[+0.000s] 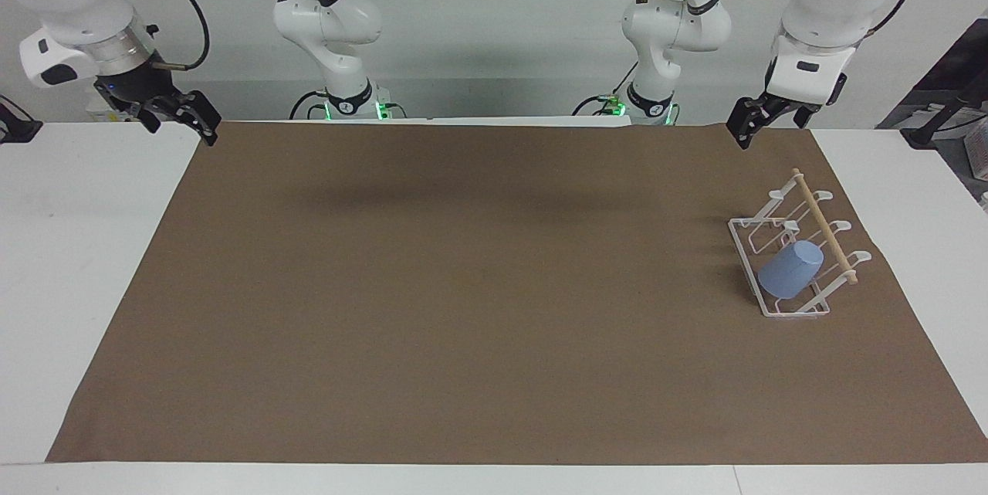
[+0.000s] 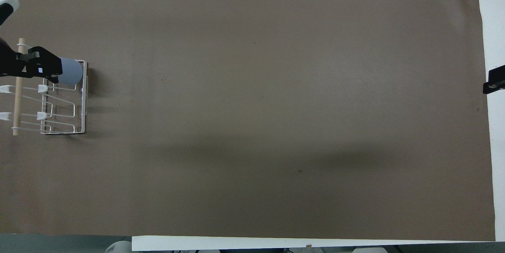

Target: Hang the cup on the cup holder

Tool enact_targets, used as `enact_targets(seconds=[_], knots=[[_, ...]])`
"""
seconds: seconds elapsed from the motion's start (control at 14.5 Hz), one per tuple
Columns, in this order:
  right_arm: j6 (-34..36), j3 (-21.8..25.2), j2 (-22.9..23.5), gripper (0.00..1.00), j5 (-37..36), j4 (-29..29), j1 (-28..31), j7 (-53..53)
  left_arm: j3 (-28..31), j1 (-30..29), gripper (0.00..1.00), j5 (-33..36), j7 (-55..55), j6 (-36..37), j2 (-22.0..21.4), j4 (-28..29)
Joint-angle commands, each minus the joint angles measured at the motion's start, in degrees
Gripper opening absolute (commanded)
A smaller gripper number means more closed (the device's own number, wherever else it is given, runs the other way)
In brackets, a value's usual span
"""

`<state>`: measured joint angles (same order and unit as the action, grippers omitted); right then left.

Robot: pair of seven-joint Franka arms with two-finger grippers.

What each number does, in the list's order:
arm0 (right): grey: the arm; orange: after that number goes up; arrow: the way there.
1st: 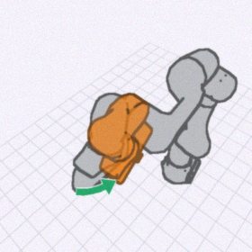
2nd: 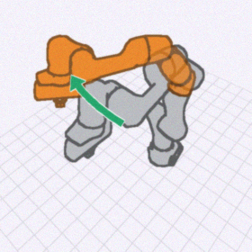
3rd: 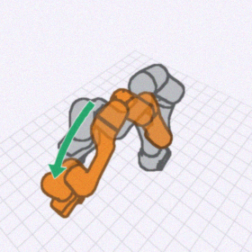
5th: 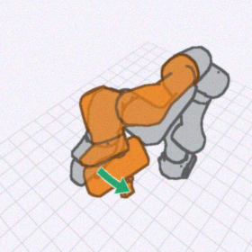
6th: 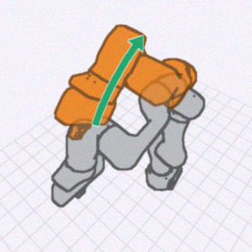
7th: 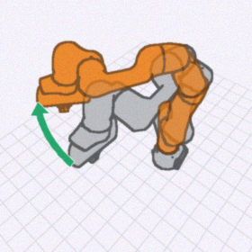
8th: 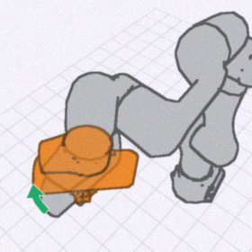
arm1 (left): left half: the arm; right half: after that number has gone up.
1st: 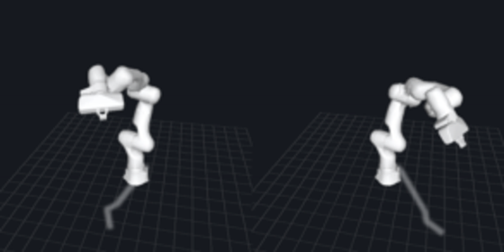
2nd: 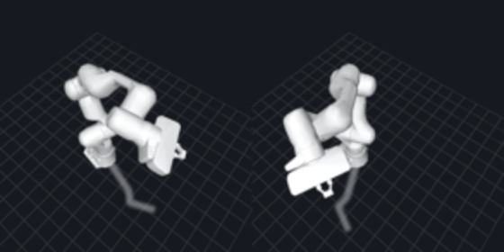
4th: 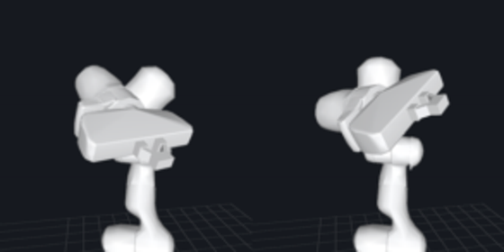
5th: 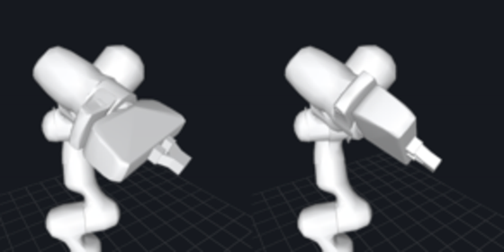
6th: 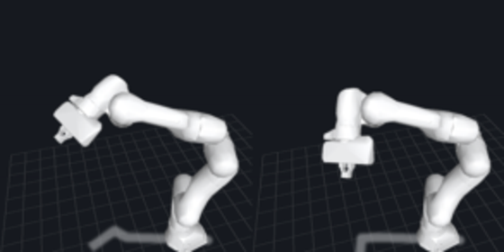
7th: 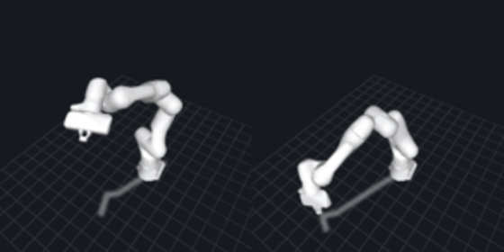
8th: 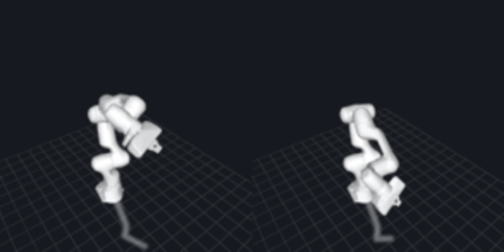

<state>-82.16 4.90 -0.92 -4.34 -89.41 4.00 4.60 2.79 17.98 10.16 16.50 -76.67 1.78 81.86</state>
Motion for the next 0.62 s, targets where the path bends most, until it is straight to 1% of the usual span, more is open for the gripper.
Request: enact_targets(seconds=[0.0,0.14,0.28,0.41,0.55], knots=[[0.5,0.0,-0.7,0.99,-0.1,-0.7,0.1,-1.4,0.2,-4.0,1.0,-3.2,-10.8,0.3,-3.2,0.6],[0.5,0.0,-0.7,0.99,-0.1,-0.7,0.1,-1.4,0.3,-6.3,1.0,-4.6,-14.3,0.3,-4.5,0.6],[0.5,0.0,-0.7,0.99,-0.2,-0.7,0.1,-1.4,0.2,-7.4,1.0,-4.4,-14.6,-0.7,-4.7,0.6],[0.5,0.0,-0.7,0.99,-0.1,-0.7,0.1,-1.4,0.5,-9.4,1.0,-4.3,-14.6,-5.0,-4.8,0.8],[0.5,0.0,-0.7,0.99,-0.1,-0.7,0.1,-1.4,1.1,-12.6,1.0,-6.2,-15.9,-6.3,-4.8,1.5]])
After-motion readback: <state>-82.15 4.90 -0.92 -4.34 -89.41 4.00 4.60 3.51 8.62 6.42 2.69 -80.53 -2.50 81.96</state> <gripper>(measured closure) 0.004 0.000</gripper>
